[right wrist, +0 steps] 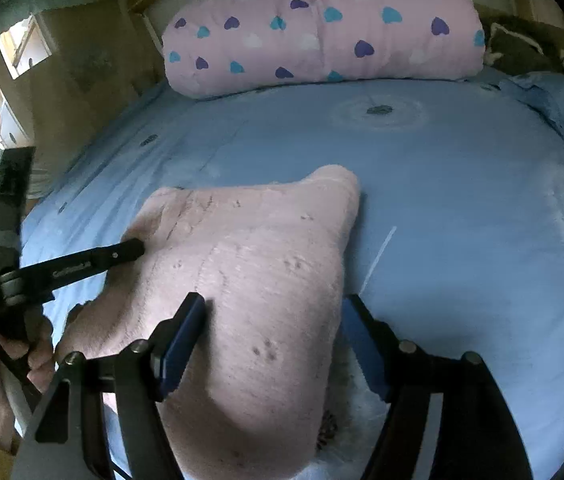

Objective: Fold small clothes

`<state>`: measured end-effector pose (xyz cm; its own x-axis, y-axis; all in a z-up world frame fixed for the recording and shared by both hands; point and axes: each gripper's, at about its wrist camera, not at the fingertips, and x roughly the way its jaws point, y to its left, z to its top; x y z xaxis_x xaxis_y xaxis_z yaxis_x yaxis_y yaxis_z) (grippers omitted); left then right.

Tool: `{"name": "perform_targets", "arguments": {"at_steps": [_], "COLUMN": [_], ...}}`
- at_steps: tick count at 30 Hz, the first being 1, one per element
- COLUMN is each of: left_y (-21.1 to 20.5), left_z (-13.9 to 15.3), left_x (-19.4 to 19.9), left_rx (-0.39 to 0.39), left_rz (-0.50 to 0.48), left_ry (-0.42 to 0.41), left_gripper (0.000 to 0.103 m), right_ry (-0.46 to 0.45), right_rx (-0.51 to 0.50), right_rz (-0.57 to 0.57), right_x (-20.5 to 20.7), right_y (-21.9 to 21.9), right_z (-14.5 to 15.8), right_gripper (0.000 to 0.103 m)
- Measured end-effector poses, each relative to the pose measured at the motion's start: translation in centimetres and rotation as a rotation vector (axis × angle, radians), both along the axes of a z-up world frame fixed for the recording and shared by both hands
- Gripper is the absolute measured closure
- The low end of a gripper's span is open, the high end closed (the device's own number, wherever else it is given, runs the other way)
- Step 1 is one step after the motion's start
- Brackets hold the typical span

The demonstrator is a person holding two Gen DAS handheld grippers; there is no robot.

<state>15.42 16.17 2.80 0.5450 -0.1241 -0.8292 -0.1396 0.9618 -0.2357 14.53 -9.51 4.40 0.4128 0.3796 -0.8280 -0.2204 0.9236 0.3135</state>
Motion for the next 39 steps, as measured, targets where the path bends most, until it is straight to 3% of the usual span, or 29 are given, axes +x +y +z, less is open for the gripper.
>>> {"name": "perform_targets", "arguments": {"at_steps": [3, 9, 11, 15, 18, 23, 28, 31, 35, 39], "left_y": [-0.9, -2.3, -2.8, -3.5, -3.1, -1.6, -1.6, -1.3, -1.4, -1.6], "left_z": [0.2, 2.9, 3.7, 3.3, 1.7, 1.1, 2.7, 3.1, 2.2, 0.3], "left_x": [-0.2, -3.3, -5.0, -7.5, -8.4, -9.5, -9.5, -9.1, -7.8, -6.7], "left_rx": [0.074, 0.056, 0.049, 0.044, 0.084, 0.031, -0.017, -0.057, -0.093, -0.066], "left_rz": [-0.037, -0.108, -0.141, -0.176, -0.158, -0.110, -0.090, -0.068, -0.041, -0.036], "left_ry": [-0.004, 0.032, 0.028, 0.074, 0.105, 0.108, 0.091, 0.057, 0.052, 0.084], "left_gripper": [0.098, 0.096, 0.088, 0.084, 0.080, 0.073, 0.072, 0.062, 0.054, 0.054], "right_ry": [0.019, 0.033, 0.026, 0.050, 0.084, 0.151, 0.166, 0.137, 0.116, 0.181], "right_rx": [-0.026, 0.023, 0.036, 0.067, 0.051, 0.038, 0.101, 0.129, 0.086, 0.095], "right_rz": [0.014, 0.000, -0.008, -0.017, -0.003, 0.005, -0.023, -0.042, -0.044, -0.013], "right_x": [0.2, -0.9, -1.8, -3.5, -4.7, -5.6, -5.3, -4.7, -3.1, -1.6], "right_y": [0.7, 0.2, -0.3, -0.7, -0.2, 0.1, -1.3, -2.1, -2.2, -1.8], "right_z": [-0.8, 0.3, 1.0, 1.2, 0.2, -2.0, -1.0, 0.2, 0.4, -1.5], "right_gripper": [0.028, 0.028, 0.028, 0.028, 0.028, 0.027, 0.026, 0.019, 0.017, 0.017]}}
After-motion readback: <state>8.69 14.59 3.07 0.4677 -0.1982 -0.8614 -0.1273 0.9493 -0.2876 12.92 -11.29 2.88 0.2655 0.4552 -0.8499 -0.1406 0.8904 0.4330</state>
